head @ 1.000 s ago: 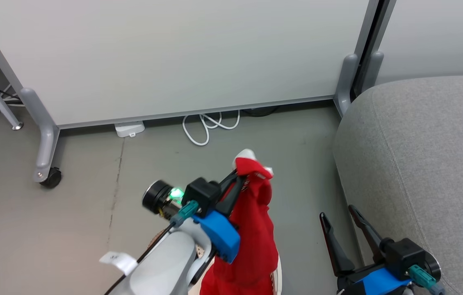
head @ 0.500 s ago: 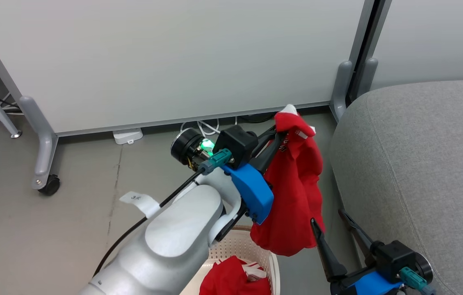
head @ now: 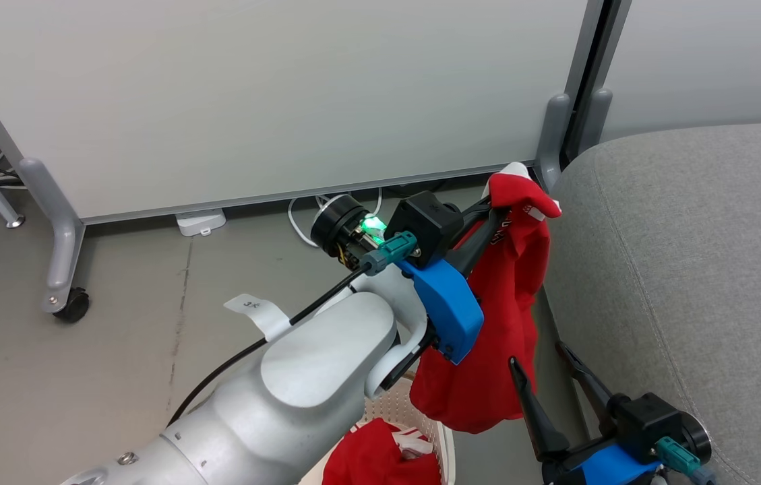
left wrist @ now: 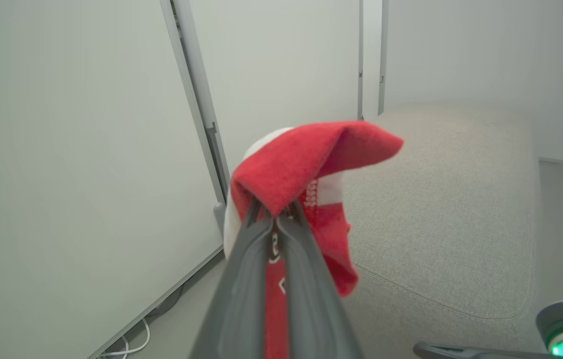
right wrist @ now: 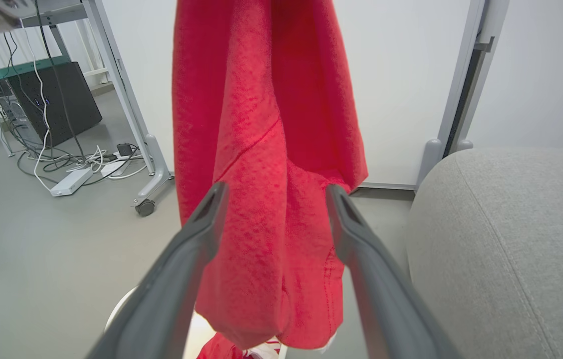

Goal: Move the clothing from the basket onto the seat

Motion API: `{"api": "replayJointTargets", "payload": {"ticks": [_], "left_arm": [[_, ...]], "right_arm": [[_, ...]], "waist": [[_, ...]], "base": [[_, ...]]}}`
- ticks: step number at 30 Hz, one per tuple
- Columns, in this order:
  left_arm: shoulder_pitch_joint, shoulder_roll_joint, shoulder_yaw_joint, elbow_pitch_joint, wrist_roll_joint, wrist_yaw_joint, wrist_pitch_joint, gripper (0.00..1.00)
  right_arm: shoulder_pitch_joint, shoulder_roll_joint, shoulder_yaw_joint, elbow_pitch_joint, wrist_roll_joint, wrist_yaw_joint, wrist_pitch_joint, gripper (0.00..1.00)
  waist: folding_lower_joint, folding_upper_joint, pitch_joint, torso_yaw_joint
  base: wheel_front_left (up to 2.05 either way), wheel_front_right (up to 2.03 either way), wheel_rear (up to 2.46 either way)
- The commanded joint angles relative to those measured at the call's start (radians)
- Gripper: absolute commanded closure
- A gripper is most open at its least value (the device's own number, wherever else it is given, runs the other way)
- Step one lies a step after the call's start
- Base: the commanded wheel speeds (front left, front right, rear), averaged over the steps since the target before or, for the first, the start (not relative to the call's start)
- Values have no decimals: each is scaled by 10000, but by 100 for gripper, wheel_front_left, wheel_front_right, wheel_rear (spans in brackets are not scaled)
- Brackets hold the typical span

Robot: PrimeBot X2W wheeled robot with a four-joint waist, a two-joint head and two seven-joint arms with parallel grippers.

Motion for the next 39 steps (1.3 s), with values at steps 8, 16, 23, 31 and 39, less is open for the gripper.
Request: {"api": "replayJointTargets", "payload": {"ticks": [8, 16, 23, 31, 39], "left_arm": [[-536, -1, -664, 220, -621, 245, -329, 100], [-794, -3, -1191, 242, -1124, 384, -486, 100], [-957, 0, -1527, 239, -1461, 459, -609, 100], [-1124, -2, -1771, 281, -1760, 500, -696, 100], [-1140, -2, -1908, 330, -1995, 451, -724, 100]], "right_arm": [[-105, -29, -32, 14, -3, 5, 54, 0], [-826, -31, -13, 623, 225, 5, 550, 0], [-2002, -29, 308, 1714, 479, 5, 963, 0], [-3433, -29, 825, 3135, 960, 5, 1071, 0], [-4196, -29, 1386, 4337, 1473, 5, 1020, 95]], "waist": [[0, 0, -10, -90], [0, 0, 76, -85], [0, 0, 153, -67], [0, 0, 201, -89], [0, 0, 42, -91]], "base": [[0, 0, 0], [0, 0, 0], [0, 0, 0], [0, 0, 0], [0, 0, 0]]}}
